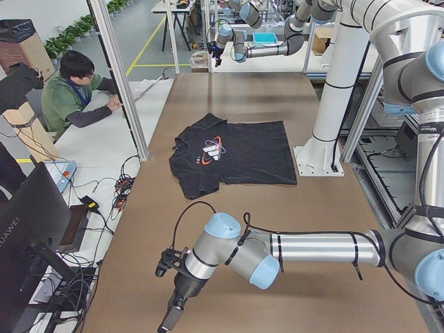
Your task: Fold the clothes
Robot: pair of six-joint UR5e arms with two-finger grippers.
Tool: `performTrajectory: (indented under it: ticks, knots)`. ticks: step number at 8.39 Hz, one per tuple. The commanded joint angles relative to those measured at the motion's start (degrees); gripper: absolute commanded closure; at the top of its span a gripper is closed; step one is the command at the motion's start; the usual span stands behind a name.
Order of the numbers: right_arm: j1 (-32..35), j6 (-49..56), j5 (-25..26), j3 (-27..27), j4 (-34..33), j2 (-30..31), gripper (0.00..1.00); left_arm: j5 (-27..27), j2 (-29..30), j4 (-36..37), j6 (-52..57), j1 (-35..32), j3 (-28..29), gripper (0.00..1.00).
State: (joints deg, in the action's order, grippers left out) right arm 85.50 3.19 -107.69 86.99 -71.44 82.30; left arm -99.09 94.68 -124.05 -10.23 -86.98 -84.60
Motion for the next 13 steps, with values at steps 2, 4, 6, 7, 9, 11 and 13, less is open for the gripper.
performTrajectory:
  ticks: [2,4,6,7,9,11,13]
  knots:
    - [-4.5,-4.4,0.1,-0.5,0.2,-2.0,0.05,-9.2,6.4,-0.1,-7.0,4.1,0.1,0.00]
    - [-8.0,-11.1,0.4,-1.6,1.3,-4.4,0.05,-9.8,11.5,-0.3,-18.6,11.4,-0.2,0.00]
    - [-11.2,-16.1,0.0,-6.8,10.4,-6.0,0.05,-11.0,16.1,-1.8,-27.6,16.9,-0.2,0.00]
    - [-14.5,-22.8,0.1,-8.5,15.5,-6.3,0.05,-11.2,17.8,-3.6,-33.2,19.7,-0.1,0.00]
    - [-18.1,-31.9,-0.1,-8.6,19.7,-7.1,0.05,-10.4,21.2,-5.7,-39.8,25.3,2.5,0.00]
    - [-22.5,-40.6,0.0,-8.6,25.3,-7.6,0.05,-6.2,22.6,-9.2,-45.0,29.4,3.7,0.00]
    - [-26.7,-46.1,0.5,-8.7,28.7,-7.8,0.05,-4.6,23.6,-9.3,-48.5,31.8,3.6,0.00]
